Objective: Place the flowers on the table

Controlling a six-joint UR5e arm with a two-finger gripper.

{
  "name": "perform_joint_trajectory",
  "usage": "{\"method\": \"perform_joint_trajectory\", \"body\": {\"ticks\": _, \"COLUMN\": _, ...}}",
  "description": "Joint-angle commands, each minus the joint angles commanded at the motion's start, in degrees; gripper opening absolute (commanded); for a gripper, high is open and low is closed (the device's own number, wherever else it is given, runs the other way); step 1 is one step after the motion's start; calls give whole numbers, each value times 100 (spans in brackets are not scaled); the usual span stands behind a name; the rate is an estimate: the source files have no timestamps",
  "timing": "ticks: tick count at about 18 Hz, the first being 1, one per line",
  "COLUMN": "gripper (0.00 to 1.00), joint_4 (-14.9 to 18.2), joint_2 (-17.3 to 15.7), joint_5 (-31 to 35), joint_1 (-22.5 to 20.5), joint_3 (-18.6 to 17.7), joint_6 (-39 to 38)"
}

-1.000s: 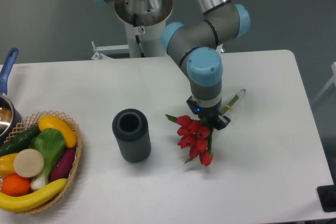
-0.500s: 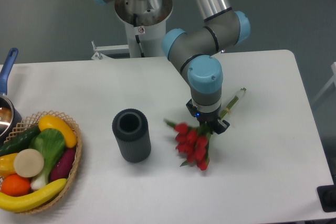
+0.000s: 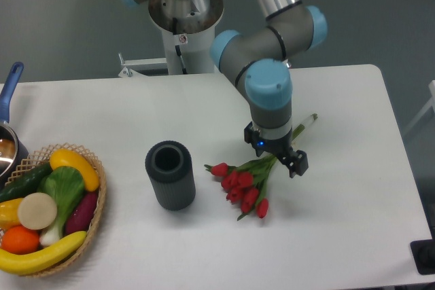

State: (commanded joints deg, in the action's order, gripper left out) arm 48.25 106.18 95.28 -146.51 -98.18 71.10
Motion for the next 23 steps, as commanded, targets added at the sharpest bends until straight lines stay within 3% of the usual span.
{"method": "perform_joint_trajectory", "body": {"ticks": 5, "gripper": 100, "joint_4": 140, "joint_2": -597, "joint_5": -648, "joint_1": -448, "joint_3": 9, "joint_6": 79}}
{"method": "perform_joint_trajectory", "body": {"ticks": 9, "gripper": 100, "joint_4": 255, "joint_2": -844, "joint_5": -1125, "joint_1": -809, "joint_3": -8, "joint_6": 289}}
{"method": "perform_joint_trajectory", "body": {"ticks": 16, "gripper": 100, "joint_4": 948, "joint_2": -1318, "joint_5": -1679, "joint_1": -1538, "joint_3": -192, "joint_6": 1773}}
{"method": "perform_joint_trajectory", "body": {"ticks": 19, "gripper": 100, "joint_4": 1273, "joint_2": -1635, "joint_5": -1836, "joint_1": -2012, "joint_3": -482, "joint_6": 2643}}
{"method": "perform_joint_trajectory", "body": {"ticks": 23, "gripper": 100, "joint_4": 1441, "joint_2": -1960, "joint_5": -2171, "joint_1": -2627, "joint_3": -851, "joint_6": 3602}}
